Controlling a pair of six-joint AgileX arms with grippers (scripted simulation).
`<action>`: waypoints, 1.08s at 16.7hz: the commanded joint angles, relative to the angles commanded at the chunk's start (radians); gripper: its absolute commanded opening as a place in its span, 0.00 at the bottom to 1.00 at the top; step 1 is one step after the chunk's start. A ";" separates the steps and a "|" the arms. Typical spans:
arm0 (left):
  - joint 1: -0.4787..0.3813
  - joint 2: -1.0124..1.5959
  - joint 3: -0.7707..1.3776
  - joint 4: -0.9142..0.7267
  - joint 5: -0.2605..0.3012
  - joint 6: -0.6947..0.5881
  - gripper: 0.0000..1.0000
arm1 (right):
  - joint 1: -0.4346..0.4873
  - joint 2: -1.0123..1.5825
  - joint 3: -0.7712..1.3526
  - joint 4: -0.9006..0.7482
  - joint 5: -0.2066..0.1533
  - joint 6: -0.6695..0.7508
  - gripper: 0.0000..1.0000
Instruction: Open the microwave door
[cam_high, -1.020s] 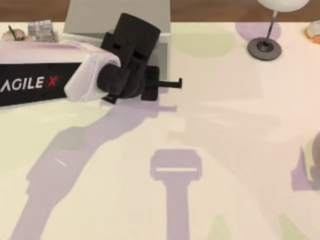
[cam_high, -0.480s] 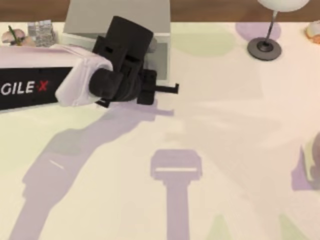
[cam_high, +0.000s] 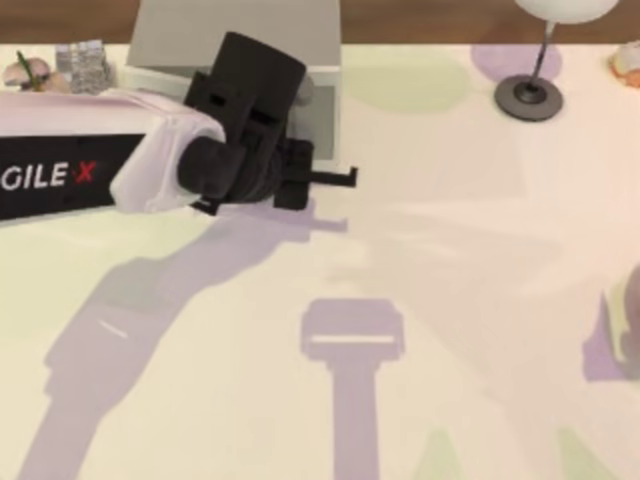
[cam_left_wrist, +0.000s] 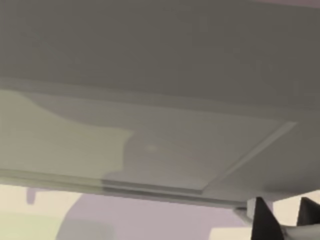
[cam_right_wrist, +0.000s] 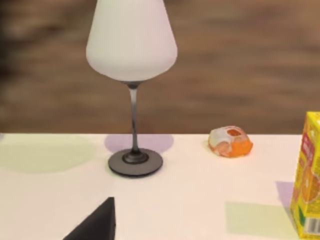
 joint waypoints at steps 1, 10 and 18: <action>0.000 0.000 0.000 0.000 0.000 0.000 0.00 | 0.000 0.000 0.000 0.000 0.000 0.000 1.00; 0.000 0.000 0.000 0.000 0.000 0.000 0.00 | 0.000 0.000 0.000 0.000 0.000 0.000 1.00; 0.006 -0.023 -0.026 0.015 0.029 0.030 0.00 | 0.000 0.000 0.000 0.000 0.000 0.000 1.00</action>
